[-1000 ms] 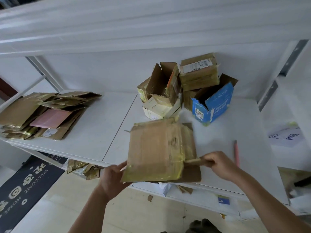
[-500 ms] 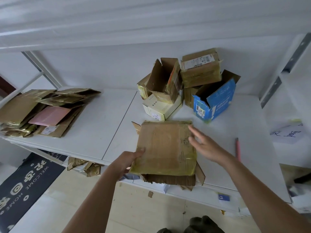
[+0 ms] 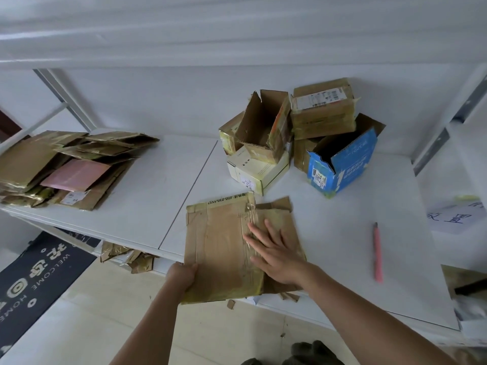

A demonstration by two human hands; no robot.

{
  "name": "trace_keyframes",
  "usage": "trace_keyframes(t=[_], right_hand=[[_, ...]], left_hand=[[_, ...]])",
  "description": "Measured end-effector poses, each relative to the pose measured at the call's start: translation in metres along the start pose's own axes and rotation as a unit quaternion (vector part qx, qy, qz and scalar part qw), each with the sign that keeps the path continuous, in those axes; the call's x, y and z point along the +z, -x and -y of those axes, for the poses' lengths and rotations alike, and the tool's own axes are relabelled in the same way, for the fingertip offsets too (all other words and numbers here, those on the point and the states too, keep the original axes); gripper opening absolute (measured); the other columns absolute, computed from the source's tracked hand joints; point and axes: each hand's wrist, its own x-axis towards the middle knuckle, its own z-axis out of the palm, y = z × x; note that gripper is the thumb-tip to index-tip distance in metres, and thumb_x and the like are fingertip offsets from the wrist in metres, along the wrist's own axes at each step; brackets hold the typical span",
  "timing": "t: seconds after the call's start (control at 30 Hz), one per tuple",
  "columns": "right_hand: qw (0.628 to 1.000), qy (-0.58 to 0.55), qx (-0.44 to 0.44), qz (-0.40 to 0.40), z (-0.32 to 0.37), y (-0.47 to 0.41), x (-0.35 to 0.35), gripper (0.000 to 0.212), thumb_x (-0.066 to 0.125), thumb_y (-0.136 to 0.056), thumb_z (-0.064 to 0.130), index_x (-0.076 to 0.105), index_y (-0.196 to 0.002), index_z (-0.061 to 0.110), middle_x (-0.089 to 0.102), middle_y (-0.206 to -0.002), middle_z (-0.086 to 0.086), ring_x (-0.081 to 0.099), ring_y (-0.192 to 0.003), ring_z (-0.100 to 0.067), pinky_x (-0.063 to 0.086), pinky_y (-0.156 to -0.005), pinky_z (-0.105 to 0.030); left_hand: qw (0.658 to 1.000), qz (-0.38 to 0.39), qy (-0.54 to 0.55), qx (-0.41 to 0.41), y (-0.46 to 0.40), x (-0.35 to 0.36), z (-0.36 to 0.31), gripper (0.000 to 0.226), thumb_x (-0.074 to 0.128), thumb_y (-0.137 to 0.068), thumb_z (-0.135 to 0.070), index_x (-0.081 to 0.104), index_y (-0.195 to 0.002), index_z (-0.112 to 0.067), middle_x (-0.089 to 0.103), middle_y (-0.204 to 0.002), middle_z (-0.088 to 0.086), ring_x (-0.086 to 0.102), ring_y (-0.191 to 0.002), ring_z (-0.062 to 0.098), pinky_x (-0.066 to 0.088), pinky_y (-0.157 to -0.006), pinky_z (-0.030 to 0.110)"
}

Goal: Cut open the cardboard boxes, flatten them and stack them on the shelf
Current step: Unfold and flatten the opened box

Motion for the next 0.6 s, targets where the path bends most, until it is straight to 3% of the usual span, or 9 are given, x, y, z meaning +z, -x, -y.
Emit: trace_keyframes(t=[0.1, 0.17, 0.23, 0.3, 0.37, 0.43, 0.5, 0.57, 0.6], right_hand=[[0.997, -0.070, 0.008, -0.014, 0.005, -0.006, -0.013, 0.060, 0.030, -0.103, 0.052, -0.003, -0.153, 0.046, -0.025, -0.155, 0.031, -0.036, -0.139, -0.003, -0.012, -0.119, -0.051], [0.979, -0.163, 0.036, -0.119, 0.002, -0.005, -0.030, 0.065, 0.043, -0.100, 0.049, 0.006, -0.154, 0.045, -0.010, -0.160, 0.025, -0.014, -0.145, 0.000, 0.003, -0.120, -0.050], [0.950, -0.194, 0.111, -0.220, -0.010, -0.002, -0.044, 0.073, 0.051, -0.097, 0.047, 0.010, -0.156, 0.032, 0.001, -0.164, 0.011, 0.002, -0.150, -0.011, 0.013, -0.121, -0.048], [0.923, -0.235, 0.206, -0.225, -0.022, 0.007, -0.054, 0.085, 0.055, -0.094, 0.052, 0.005, -0.157, 0.025, 0.006, -0.164, 0.000, 0.010, -0.151, -0.020, 0.018, -0.121, -0.047], [0.862, -0.403, 0.251, -0.179, -0.027, 0.016, -0.062, 0.098, 0.059, -0.085, 0.061, -0.002, -0.156, 0.032, 0.018, -0.162, -0.003, 0.030, -0.143, -0.022, 0.030, -0.114, -0.043], [0.782, -0.546, 0.250, -0.168, -0.025, 0.021, -0.069, 0.098, 0.060, -0.076, 0.068, 0.000, -0.151, 0.046, 0.036, -0.153, 0.001, 0.047, -0.126, -0.018, 0.042, -0.103, -0.043], [0.748, -0.594, 0.215, -0.203, -0.022, 0.021, -0.080, 0.086, 0.059, -0.078, 0.068, 0.010, -0.147, 0.054, 0.047, -0.144, 0.005, 0.053, -0.123, -0.019, 0.050, -0.097, -0.049], [0.720, -0.619, 0.162, -0.267, -0.019, 0.018, -0.092, 0.068, 0.061, -0.088, 0.051, 0.021, -0.143, 0.054, 0.062, -0.128, 0.008, 0.062, -0.115, -0.013, 0.057, -0.079, -0.034], [0.715, -0.617, 0.136, -0.299, -0.019, 0.017, -0.099, 0.062, 0.062, -0.094, 0.037, 0.026, -0.141, 0.051, 0.067, -0.120, 0.007, 0.066, -0.107, -0.008, 0.056, -0.072, -0.022]], left_hand=[[1.000, -0.018, -0.018, -0.008, -0.003, 0.001, 0.004, 0.047, 0.058, -0.098, -0.030, 0.054, -0.130, 0.004, 0.061, -0.120, 0.020, 0.057, -0.107, 0.034, 0.048, -0.093, 0.041], [0.999, -0.034, -0.015, 0.012, -0.006, -0.004, 0.000, 0.040, 0.058, -0.098, -0.029, 0.060, -0.122, 0.002, 0.063, -0.114, 0.018, 0.058, -0.102, 0.033, 0.048, -0.088, 0.039], [0.997, -0.053, 0.024, 0.047, -0.007, -0.008, -0.006, 0.024, 0.060, -0.097, -0.024, 0.063, -0.109, -0.003, 0.064, -0.105, 0.015, 0.058, -0.098, 0.033, 0.048, -0.082, 0.039], [0.991, -0.072, 0.059, 0.097, -0.007, -0.012, -0.013, 0.016, 0.059, -0.097, -0.020, 0.059, -0.090, -0.006, 0.060, -0.084, 0.010, 0.053, -0.081, 0.028, 0.043, -0.068, 0.036], [0.982, -0.087, 0.073, 0.151, -0.004, -0.015, -0.019, 0.022, 0.059, -0.096, -0.017, 0.052, -0.079, -0.006, 0.051, -0.071, 0.006, 0.045, -0.070, 0.024, 0.033, -0.059, 0.034], [0.973, -0.093, 0.087, 0.193, 0.001, -0.016, -0.025, 0.022, 0.059, -0.095, -0.015, 0.049, -0.077, -0.008, 0.049, -0.069, 0.004, 0.043, -0.069, 0.024, 0.031, -0.059, 0.033], [0.964, -0.087, 0.119, 0.220, 0.010, -0.019, -0.033, 0.019, 0.062, -0.094, -0.012, 0.054, -0.076, -0.012, 0.054, -0.070, 0.003, 0.048, -0.072, 0.024, 0.035, -0.061, 0.032], [0.953, -0.068, 0.160, 0.249, 0.017, -0.025, -0.042, 0.008, 0.065, -0.091, -0.004, 0.067, -0.093, -0.011, 0.067, -0.088, 0.005, 0.060, -0.088, 0.025, 0.046, -0.073, 0.032], [0.945, -0.052, 0.175, 0.270, 0.021, -0.030, -0.048, 0.022, 0.064, -0.090, 0.002, 0.068, -0.108, -0.009, 0.070, -0.101, 0.008, 0.063, -0.099, 0.024, 0.048, -0.083, 0.033]])
